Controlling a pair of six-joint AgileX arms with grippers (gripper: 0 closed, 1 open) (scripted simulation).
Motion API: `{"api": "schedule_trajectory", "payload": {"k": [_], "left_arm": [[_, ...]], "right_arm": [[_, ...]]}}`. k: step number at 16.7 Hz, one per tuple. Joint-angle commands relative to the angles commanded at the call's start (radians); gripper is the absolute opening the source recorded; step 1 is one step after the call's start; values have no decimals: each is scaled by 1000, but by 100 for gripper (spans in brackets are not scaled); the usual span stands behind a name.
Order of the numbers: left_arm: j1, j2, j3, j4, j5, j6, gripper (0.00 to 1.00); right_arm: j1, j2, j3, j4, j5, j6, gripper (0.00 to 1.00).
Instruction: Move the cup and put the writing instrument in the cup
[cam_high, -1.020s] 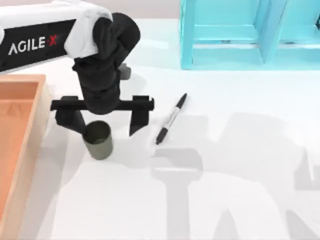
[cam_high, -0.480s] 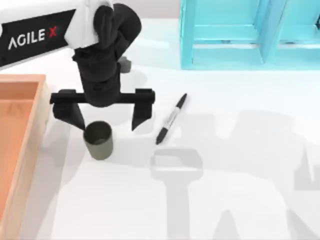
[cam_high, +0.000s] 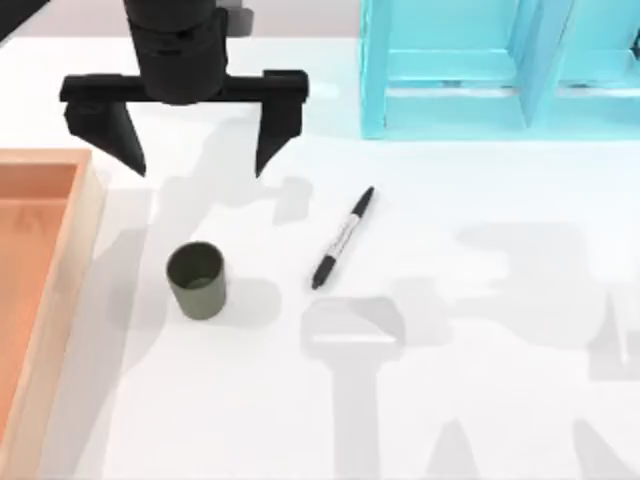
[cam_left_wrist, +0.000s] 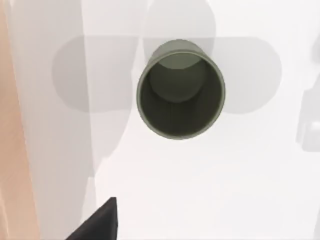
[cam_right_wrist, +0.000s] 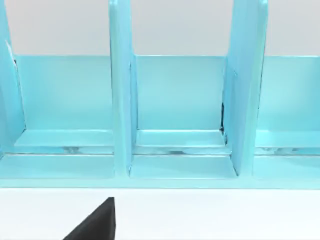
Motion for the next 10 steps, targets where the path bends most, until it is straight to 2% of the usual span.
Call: {"api": "schedule_trajectory", "payload": {"k": [3, 10], "left_arm": [[1, -7, 76, -74, -1, 2, 100], [-18, 32, 101, -53, -20, 18, 100]], "right_arm": [[0, 0, 0, 0, 0, 0, 100], [0, 0, 0, 0, 0, 0, 100]]}}
